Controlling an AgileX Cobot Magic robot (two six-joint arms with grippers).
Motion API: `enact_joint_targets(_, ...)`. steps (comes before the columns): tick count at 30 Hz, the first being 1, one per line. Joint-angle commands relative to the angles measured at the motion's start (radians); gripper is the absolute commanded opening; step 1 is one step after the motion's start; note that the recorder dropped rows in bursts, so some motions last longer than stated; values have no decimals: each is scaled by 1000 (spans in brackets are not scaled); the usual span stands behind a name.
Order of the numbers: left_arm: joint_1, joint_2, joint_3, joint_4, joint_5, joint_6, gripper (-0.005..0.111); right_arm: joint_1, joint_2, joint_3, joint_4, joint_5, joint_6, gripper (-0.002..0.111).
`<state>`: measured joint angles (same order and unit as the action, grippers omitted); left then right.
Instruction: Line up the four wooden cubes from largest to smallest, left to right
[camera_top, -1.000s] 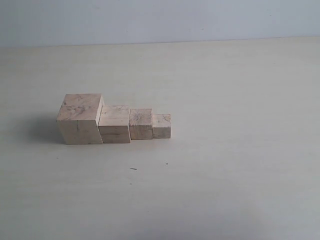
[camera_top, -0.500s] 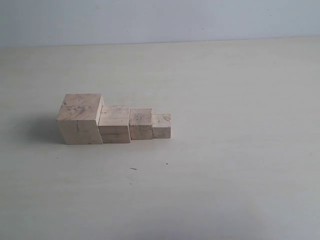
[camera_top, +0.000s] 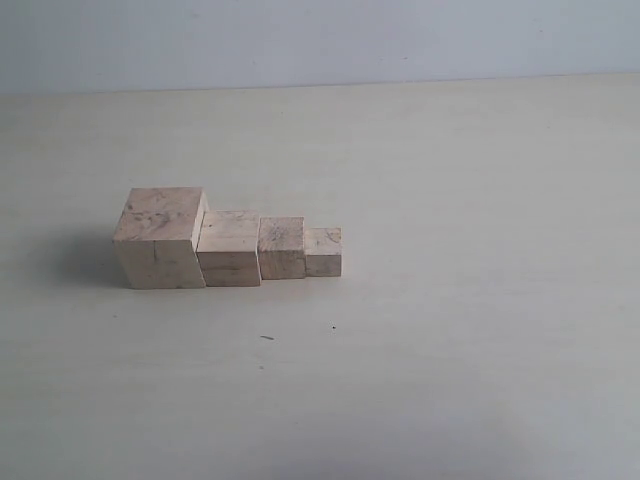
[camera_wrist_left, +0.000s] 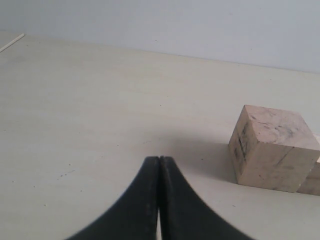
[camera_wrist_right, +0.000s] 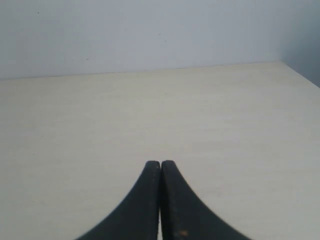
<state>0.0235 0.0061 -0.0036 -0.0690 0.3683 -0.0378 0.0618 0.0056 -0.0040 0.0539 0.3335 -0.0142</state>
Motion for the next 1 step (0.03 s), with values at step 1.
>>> enact_joint_targets(1, -6, -6, 4, -3, -11, 1, 0, -7, -6, 4, -9, -6, -1, 0)
